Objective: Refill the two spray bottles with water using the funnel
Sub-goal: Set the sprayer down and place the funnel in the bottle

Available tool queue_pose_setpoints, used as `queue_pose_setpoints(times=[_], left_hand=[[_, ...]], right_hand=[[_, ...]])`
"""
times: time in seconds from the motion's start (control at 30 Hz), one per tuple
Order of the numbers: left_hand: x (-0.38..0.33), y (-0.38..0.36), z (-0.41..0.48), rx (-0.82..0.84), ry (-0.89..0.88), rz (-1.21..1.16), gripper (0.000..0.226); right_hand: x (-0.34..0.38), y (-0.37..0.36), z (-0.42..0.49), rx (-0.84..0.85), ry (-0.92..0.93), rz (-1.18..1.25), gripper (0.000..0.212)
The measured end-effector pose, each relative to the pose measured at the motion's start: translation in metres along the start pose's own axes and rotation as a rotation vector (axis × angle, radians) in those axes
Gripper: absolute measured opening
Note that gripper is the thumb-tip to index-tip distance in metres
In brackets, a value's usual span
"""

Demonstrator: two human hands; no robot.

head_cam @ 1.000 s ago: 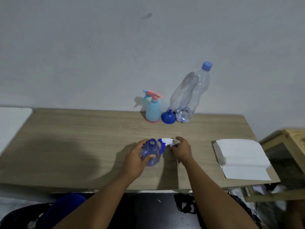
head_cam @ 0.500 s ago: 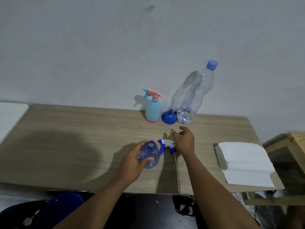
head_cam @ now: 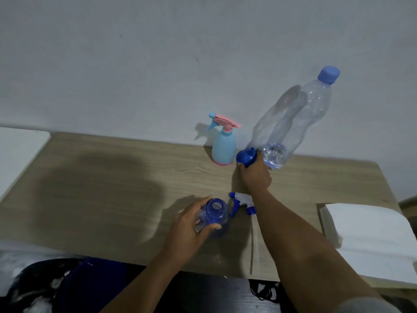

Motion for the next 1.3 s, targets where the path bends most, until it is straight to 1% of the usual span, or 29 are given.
queue_pose_setpoints(times=[0.13,0.27,0.33,0.43,0.53,0.6,0.7,0.73,0.8,0.87,0.93,1.0,1.07,1.17,1.2,1.3], left_hand=[[-0.001,0.0,-0.001,0.009,0.02,-0.013,0.065],[0.001,-0.002,-0.001,0.042,0.029,-0.069,0.063],[0.003,-0.003,-0.001,0.052,0.03,-0.088,0.062],[0.002,-0.003,-0.001,0.057,0.03,-0.111,0.059],[0.0,-0.002,0.0,0.043,0.026,-0.118,0.057],[0.002,-0.002,0.001,0.029,0.021,-0.098,0.059],[0.002,0.0,0.001,0.024,0.002,-0.058,0.06],[0.0,0.0,0.002,0.027,-0.012,-0.047,0.06],[-0.005,-0.001,0.0,0.031,-0.043,-0.017,0.058],[-0.009,0.0,-0.002,0.033,-0.054,-0.006,0.059],[-0.012,0.0,-0.005,0.035,-0.071,-0.007,0.06],[-0.016,0.001,-0.008,0.032,-0.088,0.005,0.059],[-0.02,0.002,-0.012,0.021,-0.099,0.033,0.063],[-0.019,0.004,-0.013,0.011,-0.086,0.044,0.065],[-0.017,0.003,-0.011,0.011,-0.08,0.041,0.065],[-0.01,0.001,-0.006,0.019,-0.072,0.057,0.067]], right_hand=[[-0.005,0.005,-0.012,-0.025,0.015,0.058,0.054],[0.006,0.028,-0.034,-0.077,0.087,0.128,0.067],[0.013,0.039,-0.048,-0.083,0.116,0.205,0.068],[0.022,0.051,-0.074,-0.029,0.069,0.345,0.061],[0.029,0.066,-0.101,-0.089,0.01,0.448,0.05],[0.028,0.074,-0.121,-0.162,-0.064,0.626,0.041],[0.029,0.071,-0.15,-0.201,-0.231,1.04,0.023],[0.031,0.069,-0.158,-0.204,-0.273,1.15,0.021],[0.038,0.069,-0.172,-0.198,-0.322,1.264,0.035],[0.052,0.075,-0.183,-0.161,-0.291,1.27,0.046],[0.066,0.084,-0.19,-0.135,-0.204,1.2,0.055],[0.072,0.094,-0.196,-0.15,-0.129,1.105,0.066],[0.077,0.103,-0.197,-0.154,-0.047,1.001,0.068],[0.088,0.116,-0.194,-0.127,0.093,0.781,0.061],[0.093,0.119,-0.194,-0.117,0.131,0.727,0.061],[0.109,0.129,-0.194,-0.095,0.262,0.577,0.072]])
Point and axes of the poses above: each hand's wrist, its own z-axis towards the middle knuckle, its own y-axis out of the back of the hand, x = y × z, the point moved 8 cm from there along z, towards the middle knuckle, and after that the axes turned 15 degrees about y, right-handed, at the moved point
